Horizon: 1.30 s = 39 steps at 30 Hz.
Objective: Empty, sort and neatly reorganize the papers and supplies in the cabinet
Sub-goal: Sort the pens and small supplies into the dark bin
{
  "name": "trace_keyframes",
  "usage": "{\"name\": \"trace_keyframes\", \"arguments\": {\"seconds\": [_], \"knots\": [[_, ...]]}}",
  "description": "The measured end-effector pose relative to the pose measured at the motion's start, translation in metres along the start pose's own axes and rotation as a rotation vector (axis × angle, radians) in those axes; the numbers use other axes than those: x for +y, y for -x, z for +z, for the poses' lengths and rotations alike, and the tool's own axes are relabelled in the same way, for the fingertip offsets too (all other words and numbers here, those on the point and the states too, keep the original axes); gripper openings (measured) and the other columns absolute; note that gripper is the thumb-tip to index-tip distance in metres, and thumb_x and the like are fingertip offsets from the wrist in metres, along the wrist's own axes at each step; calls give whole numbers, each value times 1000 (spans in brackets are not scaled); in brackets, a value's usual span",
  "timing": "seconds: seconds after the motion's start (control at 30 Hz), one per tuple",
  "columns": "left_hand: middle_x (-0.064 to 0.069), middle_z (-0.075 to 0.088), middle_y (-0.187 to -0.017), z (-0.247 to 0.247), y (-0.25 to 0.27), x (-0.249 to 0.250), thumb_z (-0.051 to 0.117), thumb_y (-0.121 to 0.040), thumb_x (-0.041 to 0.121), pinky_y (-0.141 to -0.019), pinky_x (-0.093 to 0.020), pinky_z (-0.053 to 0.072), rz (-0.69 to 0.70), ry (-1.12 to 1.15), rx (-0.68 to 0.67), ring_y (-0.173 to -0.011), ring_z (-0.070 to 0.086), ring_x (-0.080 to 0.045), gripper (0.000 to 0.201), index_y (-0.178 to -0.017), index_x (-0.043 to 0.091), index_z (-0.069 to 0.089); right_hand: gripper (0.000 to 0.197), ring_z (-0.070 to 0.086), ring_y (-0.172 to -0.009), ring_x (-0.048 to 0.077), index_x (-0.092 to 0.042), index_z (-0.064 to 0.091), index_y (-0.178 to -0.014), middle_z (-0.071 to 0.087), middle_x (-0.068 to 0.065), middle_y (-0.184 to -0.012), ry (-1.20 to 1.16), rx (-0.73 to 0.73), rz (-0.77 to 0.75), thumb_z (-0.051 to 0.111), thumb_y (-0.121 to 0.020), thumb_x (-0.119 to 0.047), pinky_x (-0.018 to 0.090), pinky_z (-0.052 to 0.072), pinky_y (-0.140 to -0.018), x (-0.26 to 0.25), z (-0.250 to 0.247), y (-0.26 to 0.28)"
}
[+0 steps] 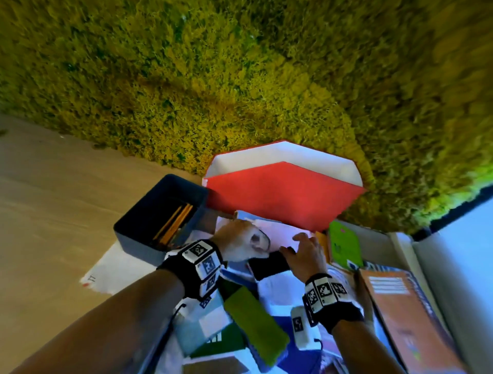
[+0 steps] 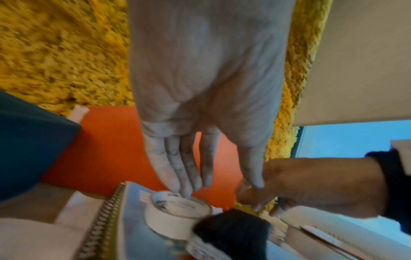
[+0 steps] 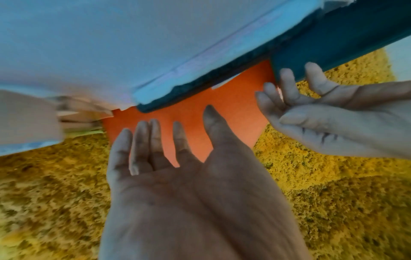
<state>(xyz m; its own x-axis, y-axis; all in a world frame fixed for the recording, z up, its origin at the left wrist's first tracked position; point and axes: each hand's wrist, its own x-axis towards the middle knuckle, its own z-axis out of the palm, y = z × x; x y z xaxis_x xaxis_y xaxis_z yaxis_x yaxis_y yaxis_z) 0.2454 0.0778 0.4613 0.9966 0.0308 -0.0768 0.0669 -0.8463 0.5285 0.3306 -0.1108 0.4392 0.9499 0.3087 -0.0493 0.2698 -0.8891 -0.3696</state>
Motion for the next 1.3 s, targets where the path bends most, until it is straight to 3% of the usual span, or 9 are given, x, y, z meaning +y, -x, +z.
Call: {"name": "trace_keyframes", "arguments": {"seconds": [0.1,0.33,0.5,0.6,0.8,0.9,1.0,1.17,1.3], "knots": [[-1,59,-78,22,-10,26,76,-62,65,-63,-32,43,-17,-81,-75,-80,60,-26,54,-72,16,56,41,55,-111,34,-11,56,-120,59,16,-116,-79,-77,-19,62,-89,-37,40,45,-91,20,-3,2],[-14,45,-128,51,-19,54,78,-72,48,-93,-40,44,-174,-243,-81,-127,42,-34,66,-123,12,57,36,64,-99,27,-8,58,-120,65,12,-115,-288,-186,-196,66,-88,-21,41,51,-86,51,-13,11],[-6,55,-101,49,-16,55,71,-55,52,-75,-34,50,-237,-61,53,-100,57,-27,47,-89,21,62,17,62,-81,24,-17,60,-88,60,5,-93,-194,34,-455,66,-86,-33,35,49,-69,40,-28,41],[-1,61,-82,44,-9,53,75,-54,48,-54,-27,38,-294,191,228,-79,63,-21,35,-75,26,58,24,62,-82,20,-21,57,-77,65,1,-88,-90,-116,-545,63,-86,-43,32,46,-65,23,-30,65],[0,64,-71,32,20,50,77,-60,57,-55,-28,42,-453,412,426,-64,60,-15,51,-85,15,62,70,63,-81,29,-17,51,-80,64,8,-85,139,-416,-682,45,-61,-84,31,35,-58,4,-9,97],[1,65,-76,29,36,42,68,-50,72,-62,-35,49,-526,452,449,-73,63,-16,68,-87,15,63,72,59,-101,31,-12,50,-108,60,9,-109,237,-508,-635,67,-68,-69,32,37,-68,-1,2,106],[1,61,-72,32,41,32,78,-64,58,-58,-32,47,-569,481,484,-72,61,-19,49,-82,15,62,71,57,-107,32,-9,47,-115,58,10,-114,196,-565,-515,72,-68,-56,32,39,-70,-3,6,105],[0,50,-61,21,55,20,75,-79,47,-52,-32,43,-591,613,584,-56,53,-17,40,-68,16,53,33,67,-87,21,-21,64,-75,66,-1,-82,-48,-781,-463,78,-62,-47,29,50,-58,-2,3,95],[2,49,-62,19,66,16,60,-95,40,-45,-16,39,-519,648,723,-55,51,-12,31,-79,13,55,66,65,-90,17,-20,63,-99,69,-1,-97,-315,-605,-332,75,-55,-68,35,53,-78,-2,-14,74]]}}
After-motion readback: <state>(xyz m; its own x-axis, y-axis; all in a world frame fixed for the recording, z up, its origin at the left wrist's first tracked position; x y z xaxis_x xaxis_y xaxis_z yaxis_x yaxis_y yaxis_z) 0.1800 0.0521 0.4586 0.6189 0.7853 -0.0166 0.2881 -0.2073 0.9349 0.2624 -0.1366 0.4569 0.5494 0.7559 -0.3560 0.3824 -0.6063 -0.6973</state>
